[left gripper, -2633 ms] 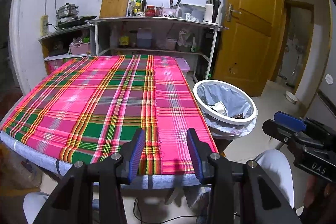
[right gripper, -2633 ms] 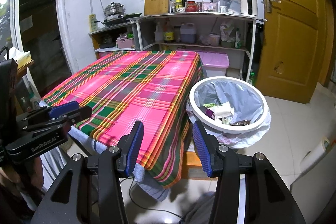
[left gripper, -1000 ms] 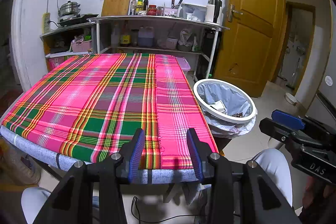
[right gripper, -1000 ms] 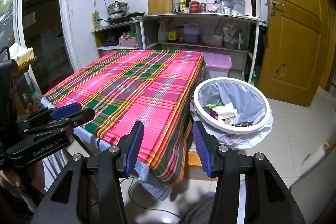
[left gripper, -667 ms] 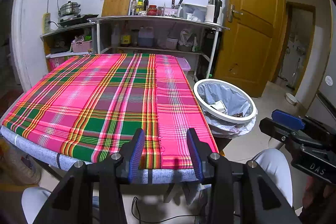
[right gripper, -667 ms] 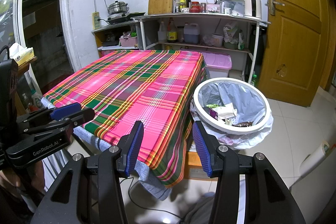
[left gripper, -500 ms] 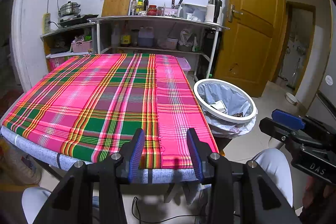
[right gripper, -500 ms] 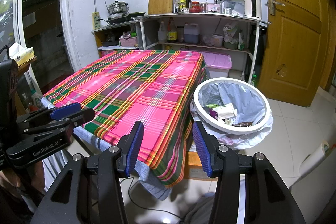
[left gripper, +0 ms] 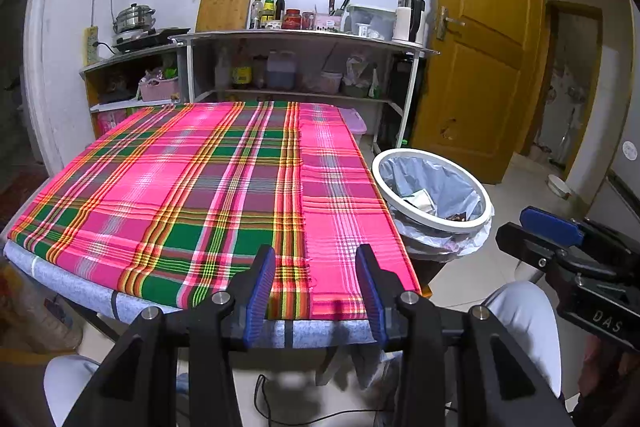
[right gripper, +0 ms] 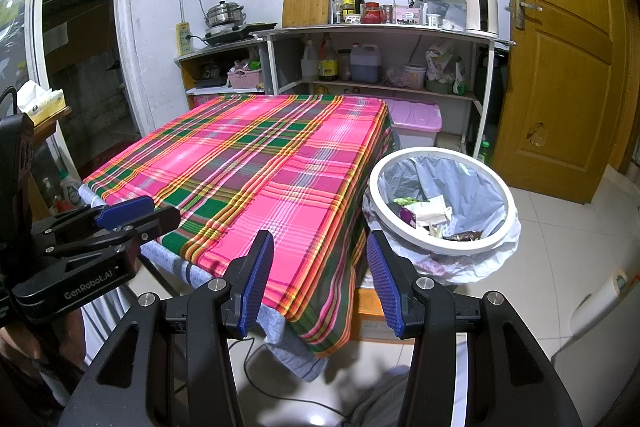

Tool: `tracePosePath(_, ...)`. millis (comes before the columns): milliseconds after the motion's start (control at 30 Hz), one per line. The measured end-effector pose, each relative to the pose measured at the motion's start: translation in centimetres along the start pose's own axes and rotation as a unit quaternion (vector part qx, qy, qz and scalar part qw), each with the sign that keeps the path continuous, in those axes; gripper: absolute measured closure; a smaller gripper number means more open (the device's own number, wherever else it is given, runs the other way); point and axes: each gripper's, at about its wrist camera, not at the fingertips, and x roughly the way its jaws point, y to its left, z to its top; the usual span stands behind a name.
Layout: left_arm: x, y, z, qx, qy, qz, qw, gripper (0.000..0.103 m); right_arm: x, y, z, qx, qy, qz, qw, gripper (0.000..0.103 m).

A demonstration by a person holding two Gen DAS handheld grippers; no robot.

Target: Collect trash

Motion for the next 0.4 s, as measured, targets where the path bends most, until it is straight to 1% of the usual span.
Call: tracePosePath(400,0.03,-0.22,-0.03,0.007,-0.002,0.013,0.9999,0.062,0.00,0.07,0.01,-0.001,0.000,0.000,1.000,0.053)
